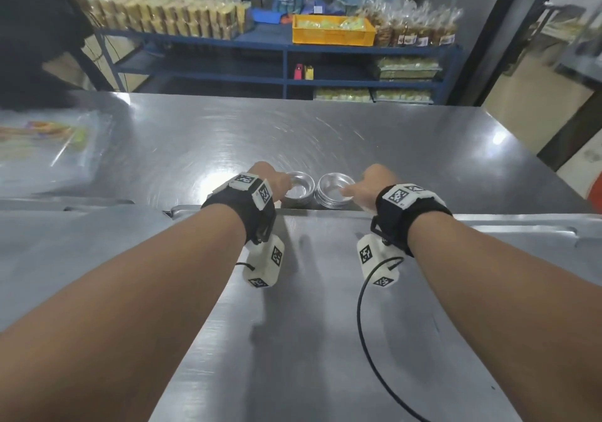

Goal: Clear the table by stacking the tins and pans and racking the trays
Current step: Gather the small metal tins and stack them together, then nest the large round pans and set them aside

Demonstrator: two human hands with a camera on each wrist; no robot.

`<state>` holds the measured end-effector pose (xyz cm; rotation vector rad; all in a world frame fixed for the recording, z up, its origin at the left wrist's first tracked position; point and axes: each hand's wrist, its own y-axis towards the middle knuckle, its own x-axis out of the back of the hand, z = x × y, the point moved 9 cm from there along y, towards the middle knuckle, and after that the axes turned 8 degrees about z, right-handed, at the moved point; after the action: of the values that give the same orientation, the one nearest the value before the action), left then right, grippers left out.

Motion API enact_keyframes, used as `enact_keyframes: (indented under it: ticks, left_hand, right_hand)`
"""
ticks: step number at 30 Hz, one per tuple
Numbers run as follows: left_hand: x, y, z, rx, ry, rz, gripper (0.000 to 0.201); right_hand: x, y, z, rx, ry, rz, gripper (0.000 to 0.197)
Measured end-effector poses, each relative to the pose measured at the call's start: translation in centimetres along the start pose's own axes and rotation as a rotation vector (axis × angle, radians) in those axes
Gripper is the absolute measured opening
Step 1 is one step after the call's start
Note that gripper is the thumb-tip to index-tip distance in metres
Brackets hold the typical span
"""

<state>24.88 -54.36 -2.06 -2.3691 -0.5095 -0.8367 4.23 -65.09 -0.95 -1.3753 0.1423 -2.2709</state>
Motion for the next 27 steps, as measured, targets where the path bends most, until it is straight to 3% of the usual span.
enact_keyframes:
  ticks: [6, 14, 21, 27]
  left_hand:
    - [-0.1, -8.3, -3.7, -0.106, 0.175, -0.007, 0.022]
    - [-5.4, -24.7, -12.3, -0.341, 0.339, 0.003, 0.023]
    - [-16.4, -39.5, -18.4, -0.584, 0.252, 0.034, 0.019]
    - [-27.9, -48.7, -20.9, -0.723, 0.282, 0.139, 0.027]
  right_hand:
    - [3.1, -7.6, 0.0, 0.092, -0.116, -0.011, 0.023]
    - [9.0, -21.7, -5.9, 0.134, -0.187, -0.016, 0.017]
    - [13.8, -35.6, -17.5, 0.102, -0.188, -0.057, 0.017]
    - [16.1, -45.1, -30.5, -0.055, -0.157, -0.173, 0.023]
